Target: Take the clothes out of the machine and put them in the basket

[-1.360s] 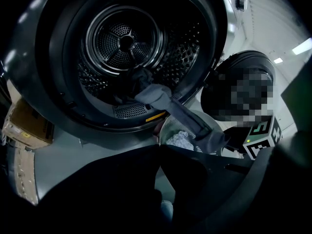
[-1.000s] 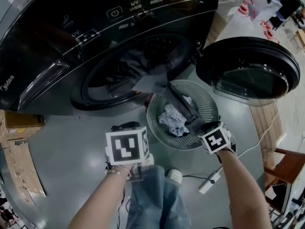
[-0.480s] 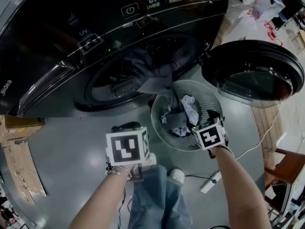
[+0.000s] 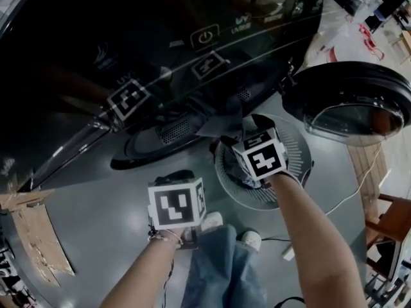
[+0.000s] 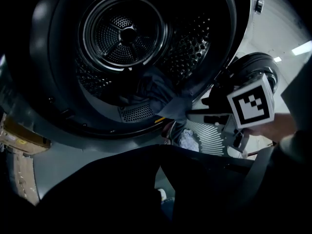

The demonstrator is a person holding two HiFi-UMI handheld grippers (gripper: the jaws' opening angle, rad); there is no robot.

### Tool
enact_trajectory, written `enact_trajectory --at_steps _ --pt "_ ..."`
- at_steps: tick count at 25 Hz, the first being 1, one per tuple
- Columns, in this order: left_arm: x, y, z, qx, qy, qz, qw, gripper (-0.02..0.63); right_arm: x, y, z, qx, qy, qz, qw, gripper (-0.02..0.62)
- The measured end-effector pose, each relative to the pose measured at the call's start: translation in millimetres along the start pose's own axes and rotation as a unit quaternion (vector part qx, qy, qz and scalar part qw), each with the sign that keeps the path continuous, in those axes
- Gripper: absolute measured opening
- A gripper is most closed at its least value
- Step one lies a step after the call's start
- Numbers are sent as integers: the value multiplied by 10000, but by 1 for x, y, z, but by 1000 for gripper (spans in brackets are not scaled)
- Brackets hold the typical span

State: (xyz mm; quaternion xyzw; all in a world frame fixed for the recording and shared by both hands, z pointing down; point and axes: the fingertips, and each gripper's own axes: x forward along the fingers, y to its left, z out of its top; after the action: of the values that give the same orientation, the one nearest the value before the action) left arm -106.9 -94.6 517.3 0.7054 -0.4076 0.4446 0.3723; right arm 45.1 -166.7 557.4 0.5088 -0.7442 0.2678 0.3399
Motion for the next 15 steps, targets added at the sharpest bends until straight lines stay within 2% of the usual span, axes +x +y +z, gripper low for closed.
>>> enact_trajectory --at_steps 5,8,10,12,15 --pt "8 14 -7 171 311 97 9993 5 27 14 34 211 -262 96 9994 414" --pt "14 16 -5 248 285 87 9992 5 43 21 40 -127 -247 106 9996 414" --pt "17 17 -5 260 266 78 9993 5 59 23 38 -490 -23 54 9988 414" --pt "18 17 -11 249 291 64 9992 5 74 23 31 -777 297 -83 9965 414" --pt "22 20 -14 294 300 36 9991 5 87 13 37 -882 293 -358 9950 414"
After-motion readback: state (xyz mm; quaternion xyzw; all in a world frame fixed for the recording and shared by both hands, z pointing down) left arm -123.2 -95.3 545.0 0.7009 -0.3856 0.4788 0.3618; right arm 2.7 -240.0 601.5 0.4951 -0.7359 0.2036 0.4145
